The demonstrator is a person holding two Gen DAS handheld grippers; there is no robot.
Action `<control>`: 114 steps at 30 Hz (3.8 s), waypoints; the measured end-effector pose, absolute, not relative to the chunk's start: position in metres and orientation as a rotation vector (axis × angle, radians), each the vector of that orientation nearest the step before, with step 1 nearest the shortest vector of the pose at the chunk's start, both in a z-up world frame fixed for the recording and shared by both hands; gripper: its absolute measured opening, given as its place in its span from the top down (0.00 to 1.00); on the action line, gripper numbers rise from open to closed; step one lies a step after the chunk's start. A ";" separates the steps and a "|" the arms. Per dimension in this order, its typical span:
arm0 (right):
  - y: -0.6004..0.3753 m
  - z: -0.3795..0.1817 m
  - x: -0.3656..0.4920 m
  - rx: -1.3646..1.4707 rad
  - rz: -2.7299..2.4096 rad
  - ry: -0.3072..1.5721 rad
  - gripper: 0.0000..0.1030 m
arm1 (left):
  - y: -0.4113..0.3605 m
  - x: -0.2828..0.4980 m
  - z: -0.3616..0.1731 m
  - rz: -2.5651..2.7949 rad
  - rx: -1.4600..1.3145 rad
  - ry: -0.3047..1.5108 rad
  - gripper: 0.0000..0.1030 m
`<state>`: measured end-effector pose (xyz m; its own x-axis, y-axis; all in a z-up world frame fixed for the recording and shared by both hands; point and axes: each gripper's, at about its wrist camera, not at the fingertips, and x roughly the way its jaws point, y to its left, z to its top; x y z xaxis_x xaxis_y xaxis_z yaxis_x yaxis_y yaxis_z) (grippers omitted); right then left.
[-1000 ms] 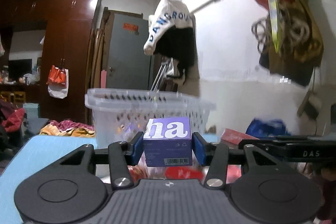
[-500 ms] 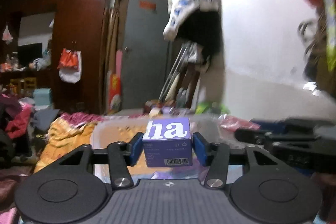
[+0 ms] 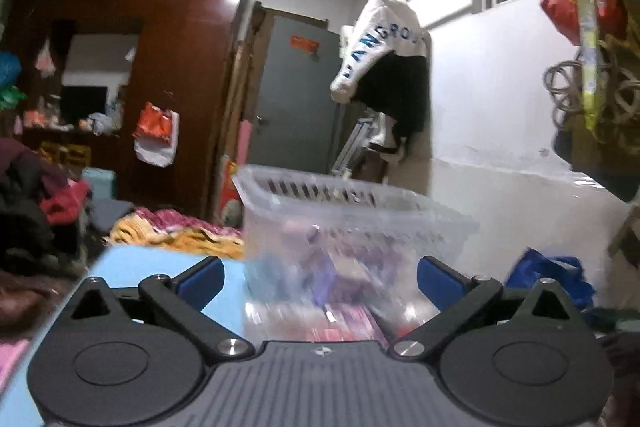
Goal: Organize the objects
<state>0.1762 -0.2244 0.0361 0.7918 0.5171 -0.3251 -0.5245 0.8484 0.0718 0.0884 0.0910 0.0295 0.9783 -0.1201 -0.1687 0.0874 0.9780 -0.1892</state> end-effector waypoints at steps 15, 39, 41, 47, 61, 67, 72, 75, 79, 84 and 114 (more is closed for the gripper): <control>-0.193 0.015 0.180 -0.155 0.566 0.449 0.11 | 0.087 0.106 0.005 -0.099 -0.107 0.326 0.03; -0.221 0.012 0.155 0.008 0.604 0.250 0.23 | 0.080 0.102 0.002 -0.170 -0.059 0.333 0.53; -0.223 0.012 0.151 0.020 0.611 0.230 0.24 | 0.081 0.100 0.003 -0.167 -0.058 0.320 0.53; -0.233 0.023 0.149 0.082 0.636 0.201 0.24 | 0.085 0.093 0.007 -0.148 -0.083 0.277 0.53; -0.189 0.156 0.239 0.040 0.650 0.095 0.24 | 0.083 0.188 0.131 -0.164 -0.088 0.286 0.53; -0.158 0.158 0.303 -0.073 0.625 0.256 0.24 | 0.085 0.231 0.115 -0.126 -0.088 0.403 0.53; -0.154 0.143 0.322 -0.060 0.625 0.313 0.24 | 0.090 0.241 0.111 -0.101 -0.089 0.414 0.53; -0.147 0.137 0.324 -0.075 0.628 0.329 0.23 | 0.092 0.242 0.109 -0.086 -0.075 0.388 0.37; -0.158 0.136 0.312 -0.047 0.645 0.335 0.09 | 0.094 0.227 0.109 -0.066 -0.059 0.375 0.03; -0.213 0.122 0.248 -0.042 0.614 0.249 0.00 | 0.109 0.137 0.094 -0.089 -0.013 0.268 0.00; -0.229 0.021 0.211 -0.188 0.566 0.403 0.65 | 0.124 0.080 0.008 -0.157 0.085 0.363 0.36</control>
